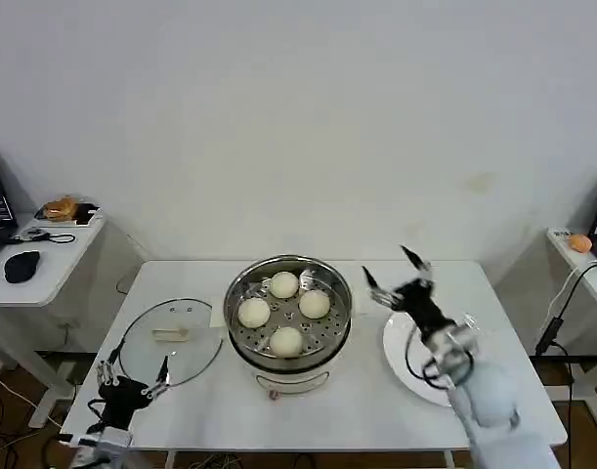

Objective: Take steamed baozi put them in steamer then cover it.

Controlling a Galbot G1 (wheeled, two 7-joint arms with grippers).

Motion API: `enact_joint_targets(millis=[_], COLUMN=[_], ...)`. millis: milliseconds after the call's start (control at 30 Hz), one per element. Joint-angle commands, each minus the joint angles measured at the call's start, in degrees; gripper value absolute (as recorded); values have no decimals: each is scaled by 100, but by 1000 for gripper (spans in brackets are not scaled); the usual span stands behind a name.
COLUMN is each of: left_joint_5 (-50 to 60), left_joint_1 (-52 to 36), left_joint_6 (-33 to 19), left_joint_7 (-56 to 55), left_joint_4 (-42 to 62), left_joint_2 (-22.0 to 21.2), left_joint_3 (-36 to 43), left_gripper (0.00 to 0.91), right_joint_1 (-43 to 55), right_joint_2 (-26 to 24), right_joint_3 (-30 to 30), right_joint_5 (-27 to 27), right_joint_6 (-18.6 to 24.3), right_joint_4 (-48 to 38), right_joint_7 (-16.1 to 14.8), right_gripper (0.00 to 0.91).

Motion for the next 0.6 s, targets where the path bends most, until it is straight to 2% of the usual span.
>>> enact_joint_targets(millis=[33,200,467,600], left_joint_5=[3768,4315,4575,4570], left_joint_1=[-481,-987,-1811,-2084], left_joint_6=[-637,-808,-796,-794], left_joint_7=[-60,-358,-522,-522], left_joint_4=[1472,2307,2798,3020], left_joint_2=[505,619,814,882], left_joint_3=[220,471,678,744], left_gripper=[907,907,907,907], right_joint_1=[-2336,-2571,-2676,-2678], right_joint_2=[1189,1272,1283,1299], right_joint_3=[1974,2299,2552,2560], right_joint_5=[-577,-493,-145,-147], right_joint_6=[529,640,606,605], right_joint_4=[678,806,827,797], right_joint_7=[-47,7,61,60], right_gripper=[907,907,907,907])
